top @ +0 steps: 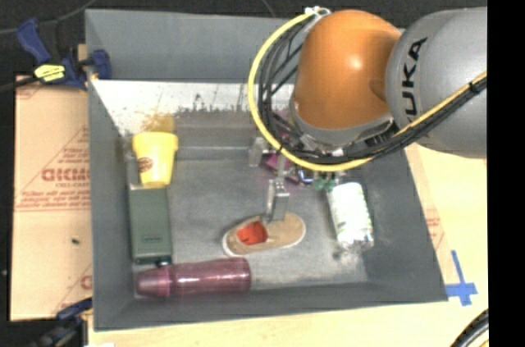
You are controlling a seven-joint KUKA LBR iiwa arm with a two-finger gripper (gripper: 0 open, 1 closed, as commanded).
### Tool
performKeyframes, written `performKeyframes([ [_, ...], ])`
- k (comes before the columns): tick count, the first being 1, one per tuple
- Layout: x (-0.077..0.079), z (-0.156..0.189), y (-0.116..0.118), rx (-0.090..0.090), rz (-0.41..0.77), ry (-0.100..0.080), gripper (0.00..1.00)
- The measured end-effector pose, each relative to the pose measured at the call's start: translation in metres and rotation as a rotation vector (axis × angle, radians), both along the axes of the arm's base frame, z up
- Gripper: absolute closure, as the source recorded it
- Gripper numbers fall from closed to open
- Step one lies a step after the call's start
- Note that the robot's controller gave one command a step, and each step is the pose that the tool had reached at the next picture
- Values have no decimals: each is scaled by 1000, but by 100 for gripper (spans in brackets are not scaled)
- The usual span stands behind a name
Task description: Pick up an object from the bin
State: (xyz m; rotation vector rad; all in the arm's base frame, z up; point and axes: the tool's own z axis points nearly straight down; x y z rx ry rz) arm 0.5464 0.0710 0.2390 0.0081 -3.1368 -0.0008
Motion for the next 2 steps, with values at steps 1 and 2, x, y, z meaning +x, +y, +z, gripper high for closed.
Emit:
performKeyframes([
  [1,1,4,0,1,-3,-6,0],
  [2,5,-87,-33,0,155,-8,0],
])
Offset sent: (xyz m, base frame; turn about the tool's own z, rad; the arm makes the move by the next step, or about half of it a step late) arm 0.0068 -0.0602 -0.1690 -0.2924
